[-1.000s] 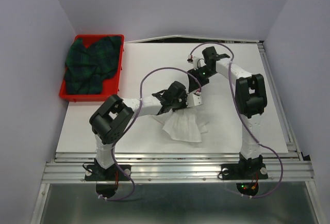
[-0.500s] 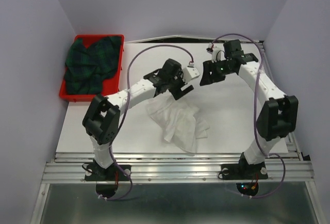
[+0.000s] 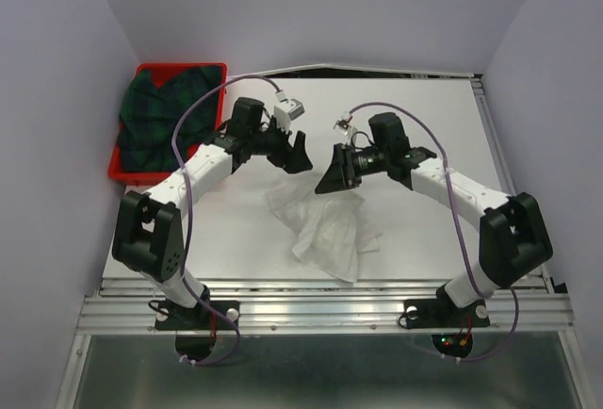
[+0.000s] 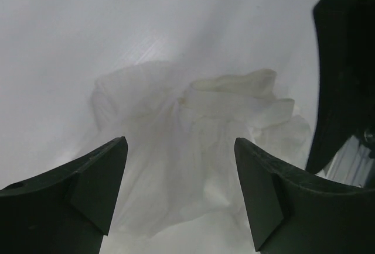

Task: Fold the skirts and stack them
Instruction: Neatly place the folded skirt to the corner

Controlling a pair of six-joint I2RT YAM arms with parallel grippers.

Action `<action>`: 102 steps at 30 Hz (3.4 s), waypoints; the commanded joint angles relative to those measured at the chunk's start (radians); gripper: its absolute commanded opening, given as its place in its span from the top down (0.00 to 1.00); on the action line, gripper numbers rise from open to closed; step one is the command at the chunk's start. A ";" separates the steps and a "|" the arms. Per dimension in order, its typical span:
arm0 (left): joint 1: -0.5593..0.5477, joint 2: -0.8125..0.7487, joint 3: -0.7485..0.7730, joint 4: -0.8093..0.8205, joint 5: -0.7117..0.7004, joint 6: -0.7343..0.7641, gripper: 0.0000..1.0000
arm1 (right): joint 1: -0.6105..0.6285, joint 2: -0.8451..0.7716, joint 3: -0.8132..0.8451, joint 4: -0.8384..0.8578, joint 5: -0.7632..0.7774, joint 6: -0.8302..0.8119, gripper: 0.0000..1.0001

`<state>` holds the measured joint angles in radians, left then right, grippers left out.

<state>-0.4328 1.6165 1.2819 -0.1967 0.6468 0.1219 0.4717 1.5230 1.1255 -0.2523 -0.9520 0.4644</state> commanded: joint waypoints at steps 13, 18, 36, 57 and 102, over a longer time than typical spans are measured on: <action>0.077 -0.142 -0.279 0.295 0.205 -0.252 0.04 | -0.152 0.512 -0.089 0.543 -0.287 0.084 0.59; 0.080 -0.170 -0.299 0.302 0.169 -0.245 0.03 | -0.186 0.691 0.234 -0.219 -0.223 -0.570 0.60; 0.082 -0.401 -0.262 0.154 -0.206 -0.097 0.02 | -0.125 0.539 0.935 -0.817 0.464 -1.176 0.33; 0.135 -0.408 -0.200 0.137 -0.518 -0.367 0.02 | 0.076 0.311 0.462 -0.320 1.308 0.141 0.11; 0.151 -0.280 -0.153 0.013 -0.340 -0.053 0.02 | -0.605 1.092 1.086 -0.252 0.854 -0.943 0.00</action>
<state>-0.2863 1.3342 1.0828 -0.1848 0.2863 0.0452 -0.1249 2.5080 2.1700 -0.3985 -0.1455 -0.4675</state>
